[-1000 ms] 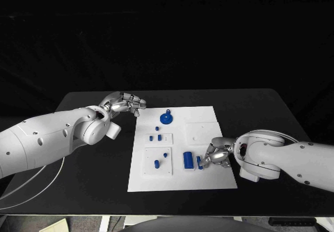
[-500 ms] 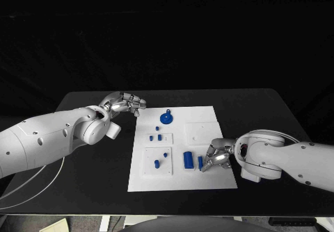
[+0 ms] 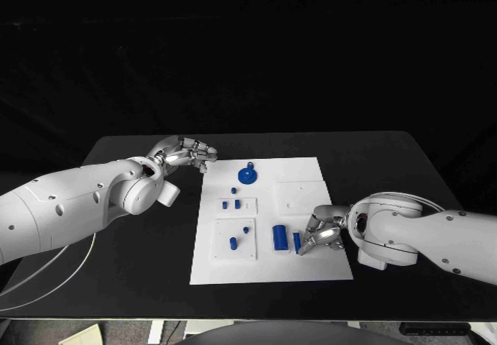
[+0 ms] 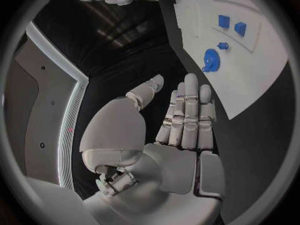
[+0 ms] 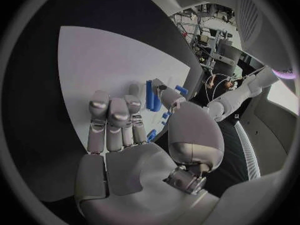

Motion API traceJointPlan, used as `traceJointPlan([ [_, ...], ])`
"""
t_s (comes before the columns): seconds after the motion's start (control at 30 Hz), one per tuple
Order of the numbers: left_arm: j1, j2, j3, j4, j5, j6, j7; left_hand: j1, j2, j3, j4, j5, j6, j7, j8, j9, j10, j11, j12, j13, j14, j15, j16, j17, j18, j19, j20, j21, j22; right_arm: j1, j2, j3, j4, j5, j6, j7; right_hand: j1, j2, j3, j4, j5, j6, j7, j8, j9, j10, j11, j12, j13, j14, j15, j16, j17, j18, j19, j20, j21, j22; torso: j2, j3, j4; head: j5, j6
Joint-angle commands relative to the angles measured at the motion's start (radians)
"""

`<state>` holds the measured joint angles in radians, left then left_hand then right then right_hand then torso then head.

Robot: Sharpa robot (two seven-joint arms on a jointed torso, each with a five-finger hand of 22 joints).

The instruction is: Assemble the parts on the task board

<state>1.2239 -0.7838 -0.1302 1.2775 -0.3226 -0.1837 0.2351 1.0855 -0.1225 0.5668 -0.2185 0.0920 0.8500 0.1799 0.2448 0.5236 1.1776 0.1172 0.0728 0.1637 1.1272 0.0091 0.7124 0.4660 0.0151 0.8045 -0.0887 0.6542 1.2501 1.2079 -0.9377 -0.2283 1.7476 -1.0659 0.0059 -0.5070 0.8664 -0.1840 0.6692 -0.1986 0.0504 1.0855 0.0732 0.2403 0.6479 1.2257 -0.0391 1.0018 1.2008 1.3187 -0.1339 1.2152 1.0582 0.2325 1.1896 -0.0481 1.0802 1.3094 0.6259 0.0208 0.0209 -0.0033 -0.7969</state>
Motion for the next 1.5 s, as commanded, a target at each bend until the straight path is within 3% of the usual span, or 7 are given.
traceJointPlan([
  [0.03, 0.001, 0.003, 0.001, 0.000, 0.004, 0.011, 0.006, -0.001, 0.002, 0.000, 0.007, 0.004, -0.002, -0.005, 0.007, -0.001, 0.002, 0.000, 0.001, -0.002, 0.010, 0.001, -0.005, 0.002, 0.020, 0.008, 0.000, -0.007, 0.002, -0.001, 0.000, 0.000, 0.001, -0.012, -0.006, 0.013, -0.004, 0.008, -0.002, 0.008, 0.002, 0.005, 0.000, -0.001, -0.002, 0.007, 0.001, -0.006, 0.000, -0.002, -0.005, -0.002, -0.001, 0.029, -0.004, 0.004, -0.002, 0.001, 0.000, -0.0004, -0.0002, 0.000, 0.000],
  [0.5, 0.001, 0.003, 0.001, 0.000, 0.004, 0.010, 0.006, -0.002, 0.002, -0.001, 0.008, 0.004, -0.003, -0.005, 0.007, -0.002, 0.001, 0.000, 0.001, -0.002, 0.010, 0.001, -0.006, 0.003, 0.020, 0.008, 0.000, -0.008, 0.002, -0.001, -0.003, 0.002, -0.001, -0.007, -0.029, 0.022, -0.034, 0.011, 0.005, 0.057, 0.003, 0.008, -0.001, -0.003, -0.008, 0.008, 0.001, -0.008, 0.000, -0.002, -0.006, -0.003, -0.003, 0.029, -0.002, 0.004, -0.005, -0.001, -0.001, -0.0002, 0.0001, -0.001, 0.001],
  [0.73, 0.001, 0.002, 0.001, 0.000, 0.004, 0.010, 0.006, -0.002, 0.002, -0.001, 0.008, 0.004, -0.003, -0.004, 0.007, -0.002, 0.001, 0.000, 0.001, -0.002, 0.010, 0.001, -0.006, 0.004, 0.020, 0.008, 0.000, -0.008, 0.003, -0.001, -0.007, 0.007, -0.002, -0.004, -0.038, 0.032, -0.055, 0.011, 0.011, 0.096, 0.005, 0.008, -0.001, -0.004, -0.012, 0.008, 0.000, -0.009, 0.001, -0.002, -0.006, -0.003, -0.003, 0.029, -0.001, 0.003, -0.006, -0.001, 0.000, 0.0000, 0.0000, -0.001, 0.001],
  [0.87, 0.001, 0.001, 0.001, 0.000, 0.004, 0.010, 0.005, -0.002, 0.002, -0.001, 0.008, 0.004, -0.003, -0.005, 0.007, -0.002, 0.001, 0.000, 0.001, -0.002, 0.010, 0.001, -0.006, 0.004, 0.020, 0.008, 0.000, -0.008, 0.003, -0.001, -0.014, 0.010, 0.000, 0.000, -0.033, 0.041, -0.057, 0.009, 0.011, 0.098, 0.004, 0.008, -0.001, -0.005, -0.012, 0.008, 0.000, -0.009, 0.001, -0.002, -0.006, -0.003, -0.003, 0.029, -0.002, 0.003, -0.006, -0.001, -0.001, 0.0003, 0.0002, -0.001, 0.001],
  [1.17, 0.001, 0.002, 0.001, 0.000, 0.004, 0.011, 0.003, -0.003, 0.002, -0.001, 0.009, 0.004, -0.003, -0.004, 0.007, -0.002, 0.001, 0.000, 0.001, -0.002, 0.010, 0.001, -0.007, 0.005, 0.020, 0.008, 0.000, -0.008, 0.003, -0.001, -0.027, 0.019, 0.016, 0.012, -0.007, 0.060, -0.060, -0.018, 0.012, 0.110, 0.005, 0.008, -0.001, -0.005, -0.014, 0.007, 0.000, -0.009, 0.002, -0.003, -0.007, -0.003, -0.004, 0.029, -0.002, 0.001, -0.005, 0.000, -0.001, 0.0000, -0.0006, -0.001, 0.002],
  [1.33, 0.001, 0.002, 0.001, 0.001, 0.004, 0.011, 0.003, -0.002, 0.002, -0.001, 0.009, 0.004, -0.003, -0.004, 0.007, -0.002, 0.001, 0.000, 0.001, -0.002, 0.010, 0.001, -0.007, 0.005, 0.020, 0.008, 0.000, -0.008, 0.003, -0.001, -0.025, 0.018, 0.015, 0.012, 0.022, 0.056, -0.027, -0.029, 0.010, 0.086, 0.005, 0.007, -0.001, -0.004, -0.014, 0.007, 0.000, -0.009, 0.003, -0.003, -0.007, -0.002, -0.003, 0.029, -0.001, -0.002, -0.003, 0.002, -0.001, -0.0004, -0.0001, -0.002, 0.002],
  [1.5, 0.001, 0.001, 0.001, 0.001, 0.004, 0.011, 0.003, -0.002, 0.002, -0.001, 0.009, 0.004, -0.003, -0.005, 0.007, -0.002, 0.001, 0.000, 0.001, -0.002, 0.010, 0.001, -0.007, 0.005, 0.020, 0.008, 0.000, -0.009, 0.003, -0.001, -0.020, 0.018, 0.009, -0.007, 0.041, 0.047, 0.020, -0.024, -0.003, 0.027, 0.004, 0.007, -0.001, -0.002, -0.013, 0.007, 0.000, -0.008, 0.005, -0.003, -0.006, -0.001, -0.003, 0.029, -0.003, -0.003, -0.003, 0.003, 0.000, -0.0005, 0.0002, -0.002, 0.001],
])
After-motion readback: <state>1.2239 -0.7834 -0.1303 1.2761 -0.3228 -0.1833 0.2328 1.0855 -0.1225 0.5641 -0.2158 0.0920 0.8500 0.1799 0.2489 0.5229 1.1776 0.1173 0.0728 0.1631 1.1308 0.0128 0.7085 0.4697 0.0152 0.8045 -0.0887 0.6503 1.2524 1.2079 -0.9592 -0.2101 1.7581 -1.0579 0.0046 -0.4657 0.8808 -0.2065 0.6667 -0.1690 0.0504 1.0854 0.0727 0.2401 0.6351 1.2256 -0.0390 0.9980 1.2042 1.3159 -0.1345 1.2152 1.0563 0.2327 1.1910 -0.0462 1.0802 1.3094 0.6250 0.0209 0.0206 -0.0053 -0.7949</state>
